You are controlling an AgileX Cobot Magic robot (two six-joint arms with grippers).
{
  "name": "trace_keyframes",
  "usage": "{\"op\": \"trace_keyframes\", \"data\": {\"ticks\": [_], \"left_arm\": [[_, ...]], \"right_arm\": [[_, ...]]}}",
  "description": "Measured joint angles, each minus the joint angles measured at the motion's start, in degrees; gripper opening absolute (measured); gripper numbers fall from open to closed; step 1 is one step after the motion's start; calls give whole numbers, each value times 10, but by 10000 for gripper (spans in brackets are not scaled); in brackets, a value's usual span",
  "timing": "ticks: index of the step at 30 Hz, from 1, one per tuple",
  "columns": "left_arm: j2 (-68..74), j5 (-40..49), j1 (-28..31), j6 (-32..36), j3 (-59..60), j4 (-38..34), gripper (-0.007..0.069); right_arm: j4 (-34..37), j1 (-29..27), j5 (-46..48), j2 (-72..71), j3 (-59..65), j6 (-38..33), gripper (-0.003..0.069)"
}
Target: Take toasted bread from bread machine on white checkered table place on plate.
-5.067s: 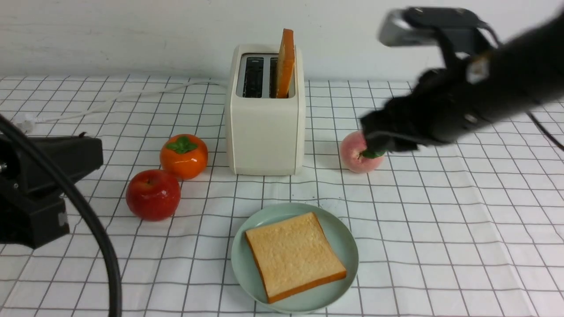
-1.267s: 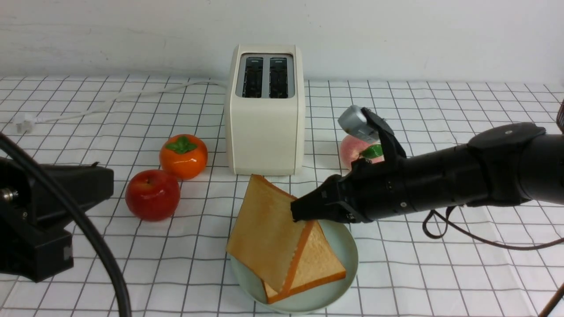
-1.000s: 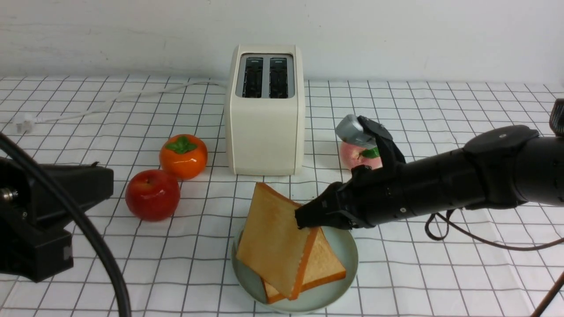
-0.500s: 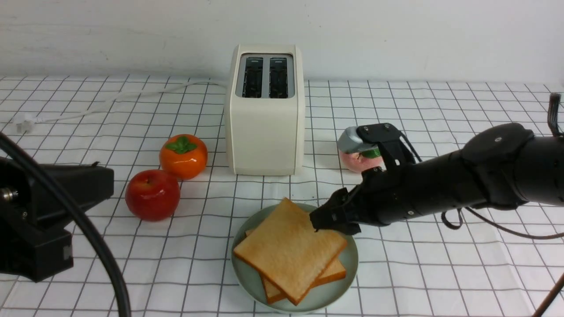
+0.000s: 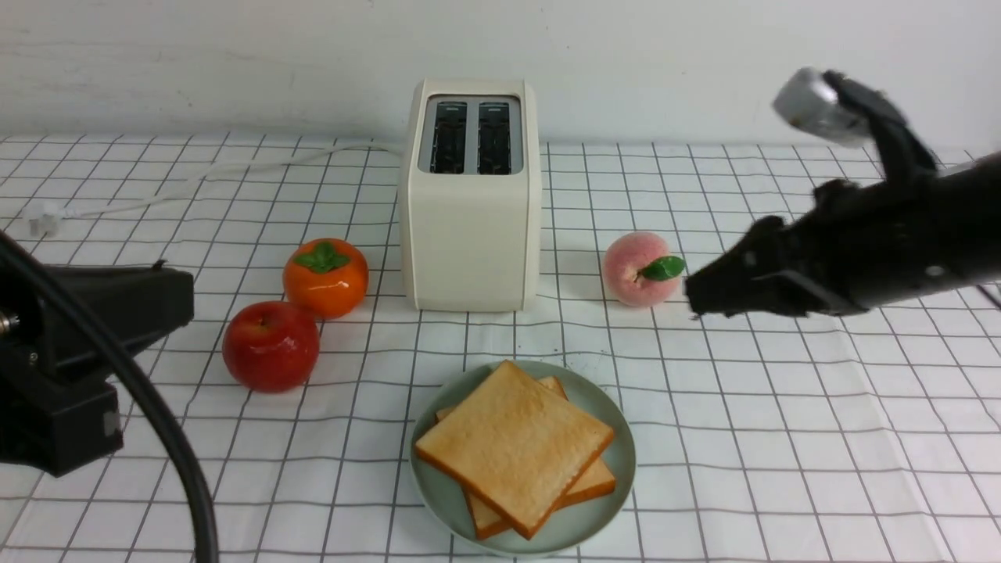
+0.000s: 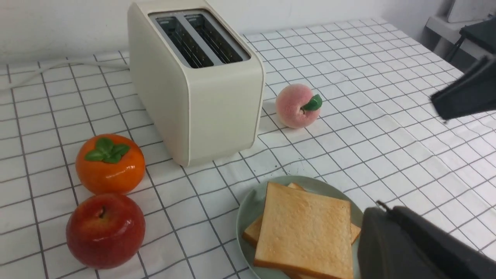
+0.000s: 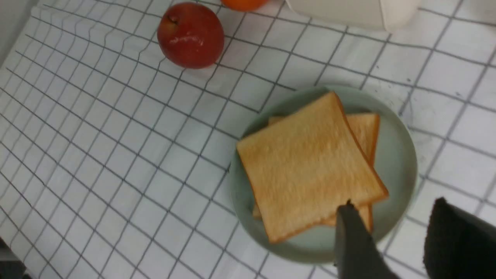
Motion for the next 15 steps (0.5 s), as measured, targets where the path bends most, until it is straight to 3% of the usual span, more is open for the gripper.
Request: {"op": "trace_keyframes", "data": {"ticks": [2, 5, 10, 15], "left_arm": [[-14, -5, 0, -1, 0, 1, -13], [-39, -9, 0, -2, 7, 1, -13], [-129, -13, 0, -2, 77, 1, -13], [-226, -13, 0, -5, 169, 1, -13]], "right_arm": [[-107, 0, 51, -61, -2, 90, 91], [-182, 0, 90, -115, -2, 146, -1], [-316, 0, 181, -238, -1, 219, -18], [-371, 0, 205, -350, 44, 262, -15]]}}
